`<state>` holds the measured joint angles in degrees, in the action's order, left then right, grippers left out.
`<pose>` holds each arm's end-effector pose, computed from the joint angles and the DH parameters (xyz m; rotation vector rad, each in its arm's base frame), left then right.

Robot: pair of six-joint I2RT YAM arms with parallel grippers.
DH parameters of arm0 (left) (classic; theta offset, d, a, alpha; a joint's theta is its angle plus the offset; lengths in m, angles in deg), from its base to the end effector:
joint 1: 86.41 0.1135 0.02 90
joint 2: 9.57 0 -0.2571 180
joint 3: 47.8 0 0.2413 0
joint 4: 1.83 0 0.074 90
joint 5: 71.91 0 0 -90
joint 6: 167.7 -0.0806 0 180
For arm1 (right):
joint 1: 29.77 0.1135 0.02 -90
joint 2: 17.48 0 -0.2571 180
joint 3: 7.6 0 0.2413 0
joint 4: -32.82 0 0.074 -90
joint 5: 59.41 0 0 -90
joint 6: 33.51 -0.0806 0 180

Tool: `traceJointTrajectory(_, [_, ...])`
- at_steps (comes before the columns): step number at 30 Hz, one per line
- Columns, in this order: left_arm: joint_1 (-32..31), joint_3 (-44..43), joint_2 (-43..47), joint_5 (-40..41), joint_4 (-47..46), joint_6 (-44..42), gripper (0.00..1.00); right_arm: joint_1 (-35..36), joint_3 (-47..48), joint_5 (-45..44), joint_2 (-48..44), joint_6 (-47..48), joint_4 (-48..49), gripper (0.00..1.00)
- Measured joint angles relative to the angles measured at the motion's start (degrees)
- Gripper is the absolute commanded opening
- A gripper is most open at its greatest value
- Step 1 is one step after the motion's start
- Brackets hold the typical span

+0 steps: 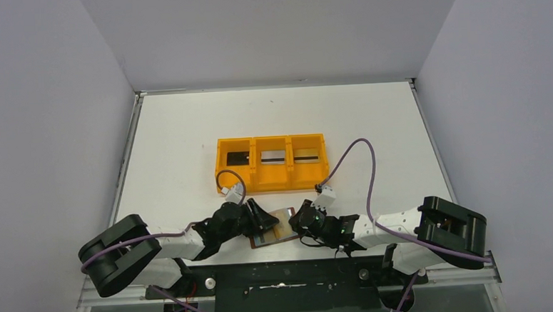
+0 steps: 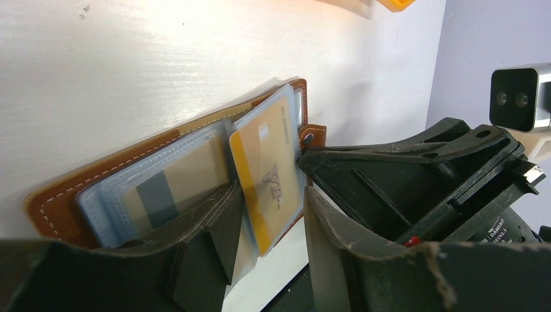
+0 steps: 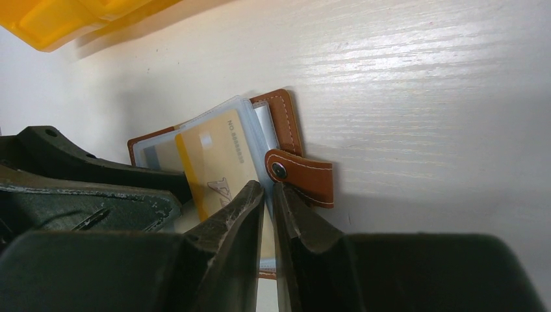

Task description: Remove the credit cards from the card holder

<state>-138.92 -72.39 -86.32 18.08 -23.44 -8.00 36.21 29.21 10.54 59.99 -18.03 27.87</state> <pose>0.1474 -0.1922 0.0946 -0.3552 2.3506 -1.1885 0.1278 0.2189 0.1003 0.3583 2.4280 0.7937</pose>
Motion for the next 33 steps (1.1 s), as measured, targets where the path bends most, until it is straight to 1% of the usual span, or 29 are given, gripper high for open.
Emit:
traceJointTrajectory(6, [-0.1, 0.2, -0.2, 0.6, 0.0, 0.4, 0.33, 0.0, -0.1, 0.0, 0.0, -0.2, 0.2, 0.14])
traceJointTrajectory(12, [-0.2, 0.3, -0.7, 0.9, -0.3, 0.4, 0.25, 0.0, -0.3, 0.0, 0.0, -0.1, 0.5, 0.11])
traceJointTrajectory(21, [-0.3, 1.3, -1.3, 0.2, -2.0, 0.5, 0.16, 0.0, -0.5, 0.0, 0.0, -0.1, 0.8, 0.11])
traceJointTrajectory(27, [-0.3, 1.4, -2.4, -0.4, -3.2, 0.7, 0.13, 0.0, -0.6, 0.0, 0.0, -0.1, 1.0, 0.11])
traceJointTrajectory(33, [-0.3, 1.4, -2.9, -0.6, -3.7, 0.7, 0.07, 0.0, -0.6, 0.0, 0.0, -0.1, 1.0, 0.11])
